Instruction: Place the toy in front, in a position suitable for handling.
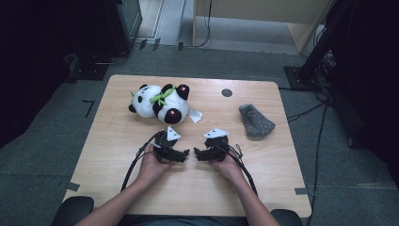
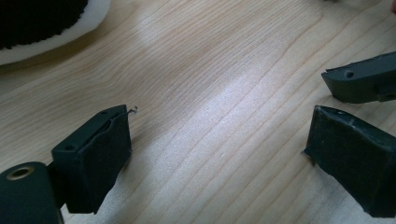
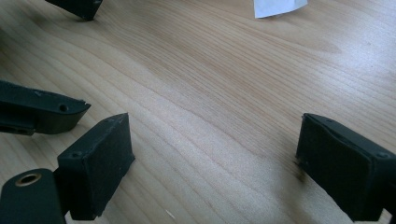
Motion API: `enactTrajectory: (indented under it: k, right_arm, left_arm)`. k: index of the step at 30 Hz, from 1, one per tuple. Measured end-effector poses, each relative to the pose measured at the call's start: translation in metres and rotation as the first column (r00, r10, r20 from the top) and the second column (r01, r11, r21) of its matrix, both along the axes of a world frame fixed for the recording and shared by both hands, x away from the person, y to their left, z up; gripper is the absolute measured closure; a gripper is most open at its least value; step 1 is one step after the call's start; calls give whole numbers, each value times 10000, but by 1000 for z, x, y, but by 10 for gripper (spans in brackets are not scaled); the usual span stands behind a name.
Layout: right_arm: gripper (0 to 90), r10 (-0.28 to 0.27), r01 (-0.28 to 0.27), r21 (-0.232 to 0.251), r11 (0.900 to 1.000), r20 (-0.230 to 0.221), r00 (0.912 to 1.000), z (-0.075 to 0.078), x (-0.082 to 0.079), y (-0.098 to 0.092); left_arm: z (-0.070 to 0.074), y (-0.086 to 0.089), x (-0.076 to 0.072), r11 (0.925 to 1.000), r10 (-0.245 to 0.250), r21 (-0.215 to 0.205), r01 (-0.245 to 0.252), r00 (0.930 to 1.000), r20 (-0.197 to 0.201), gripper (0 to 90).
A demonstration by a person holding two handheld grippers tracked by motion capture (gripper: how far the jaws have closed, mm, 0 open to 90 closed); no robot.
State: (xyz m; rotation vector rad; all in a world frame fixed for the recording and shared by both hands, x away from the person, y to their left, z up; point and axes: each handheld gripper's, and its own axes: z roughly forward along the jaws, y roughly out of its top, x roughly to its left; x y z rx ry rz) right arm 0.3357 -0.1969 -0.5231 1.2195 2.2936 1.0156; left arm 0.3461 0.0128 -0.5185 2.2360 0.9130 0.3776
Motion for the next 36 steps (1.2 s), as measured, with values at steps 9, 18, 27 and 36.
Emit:
enactTrajectory:
  k: [9,18,27,36]
  right_arm:
    - [104,9,-9,1,10000,4,10000,0,0,0]
    - [107,-3,3,-11,10000,11,10000,0,1,-1]
    - [184,58,-59,-104,9999,-110,9999,3,1,-1]
    - [236,-102,102,-123,9999,-33,9999,9,1,-11]
  left_arm:
    - [6,1,2,9985,-546,-118,542,9977,-392,74]
    - [22,8,3,9937,-978,-602,944,9936,-563,149]
    - [35,19,9,9893,-1358,-624,1320,9888,-626,263]
    - [53,33,15,9797,-1763,-1080,1687,9822,-654,248]
